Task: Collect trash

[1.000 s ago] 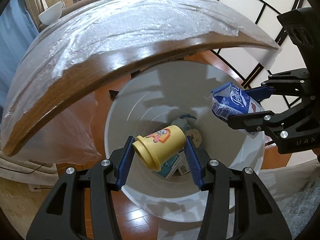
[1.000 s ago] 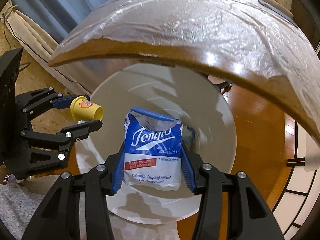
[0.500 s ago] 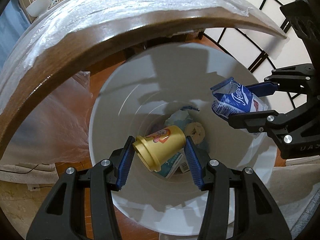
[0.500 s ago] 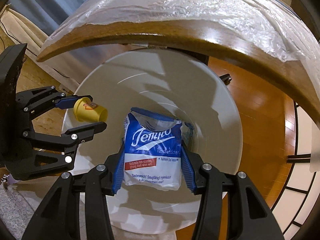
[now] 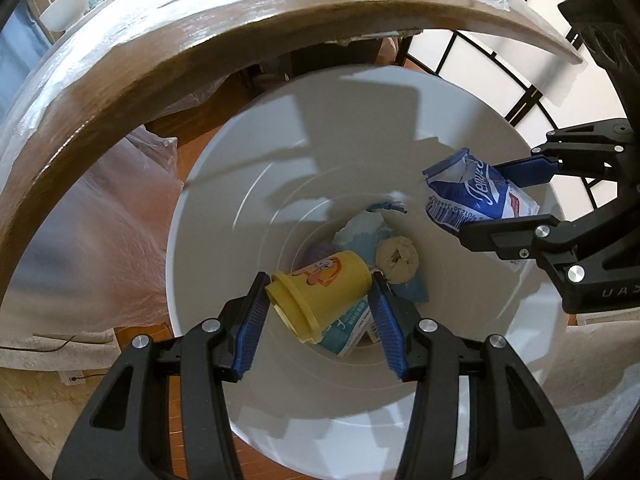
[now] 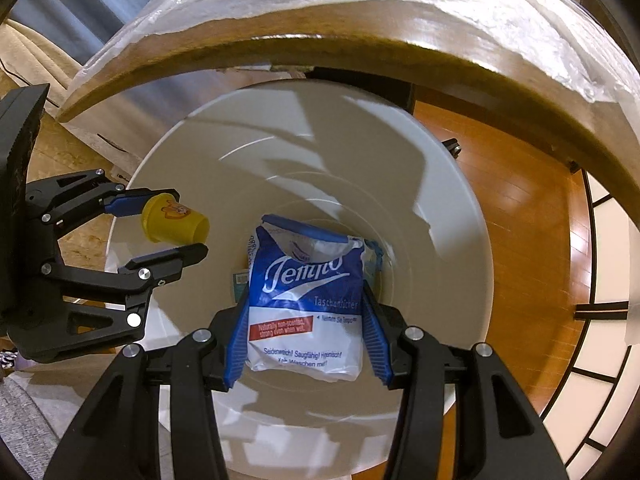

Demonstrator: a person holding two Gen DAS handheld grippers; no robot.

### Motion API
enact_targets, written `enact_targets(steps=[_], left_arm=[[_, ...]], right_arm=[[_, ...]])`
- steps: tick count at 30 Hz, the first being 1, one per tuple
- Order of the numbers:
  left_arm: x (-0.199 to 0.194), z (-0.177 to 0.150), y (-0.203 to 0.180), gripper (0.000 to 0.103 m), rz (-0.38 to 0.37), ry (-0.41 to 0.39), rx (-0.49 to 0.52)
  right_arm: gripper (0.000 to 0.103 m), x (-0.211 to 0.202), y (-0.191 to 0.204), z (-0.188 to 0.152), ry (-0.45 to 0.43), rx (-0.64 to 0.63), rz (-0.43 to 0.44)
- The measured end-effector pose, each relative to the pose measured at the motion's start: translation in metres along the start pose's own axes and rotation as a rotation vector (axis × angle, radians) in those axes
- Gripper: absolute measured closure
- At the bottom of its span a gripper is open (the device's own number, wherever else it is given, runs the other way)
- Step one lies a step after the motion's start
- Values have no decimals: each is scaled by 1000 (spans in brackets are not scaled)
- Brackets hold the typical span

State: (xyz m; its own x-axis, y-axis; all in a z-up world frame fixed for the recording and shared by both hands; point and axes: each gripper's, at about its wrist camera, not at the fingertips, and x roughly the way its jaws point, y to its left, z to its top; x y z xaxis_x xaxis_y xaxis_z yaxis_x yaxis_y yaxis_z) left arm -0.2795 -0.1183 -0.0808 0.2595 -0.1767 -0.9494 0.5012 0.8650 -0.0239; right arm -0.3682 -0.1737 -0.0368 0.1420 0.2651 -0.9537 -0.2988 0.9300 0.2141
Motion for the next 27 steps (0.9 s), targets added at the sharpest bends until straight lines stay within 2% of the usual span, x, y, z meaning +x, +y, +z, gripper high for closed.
enact_targets(steps=[2, 3, 4, 5, 6, 9, 10, 11, 12, 17, 23, 27], left_arm=[[1, 1, 0, 51, 5, -1, 5], [1, 1, 1, 47, 17, -7, 4], [2, 1, 2, 27, 26, -4, -1], [2, 2, 2, 21, 28, -4, -7], [1, 2, 4, 19, 17, -13, -14], [3, 2, 5, 19, 13, 0, -8], [4, 2, 4, 18, 15, 6, -3], [6, 2, 4, 16, 14, 11, 0], [7, 2, 4, 12, 14, 17, -1], [7, 0, 5, 3, -15, 33, -3], [-8, -4, 3, 2, -23, 53, -5], [-45, -3, 4, 2, -30, 3, 19]], right_arm=[[53, 1, 0, 0, 4, -2, -5], [52, 1, 0, 0, 4, -4, -10], [42, 0, 0, 0, 1, 0, -21], [28, 0, 0, 0, -3, 12, -32], [25, -1, -2, 0, -11, 22, -33], [23, -2, -7, 0, -8, 60, -10], [18, -2, -9, -1, -7, 76, -9], [13, -2, -11, -1, -10, 83, -8], [12, -3, -12, -1, -13, 91, -8], [4, -10, -19, -3, -15, 125, -26], [4, -29, -33, -8, -3, 181, -25], [4, -62, -30, -9, -35, 194, -20]])
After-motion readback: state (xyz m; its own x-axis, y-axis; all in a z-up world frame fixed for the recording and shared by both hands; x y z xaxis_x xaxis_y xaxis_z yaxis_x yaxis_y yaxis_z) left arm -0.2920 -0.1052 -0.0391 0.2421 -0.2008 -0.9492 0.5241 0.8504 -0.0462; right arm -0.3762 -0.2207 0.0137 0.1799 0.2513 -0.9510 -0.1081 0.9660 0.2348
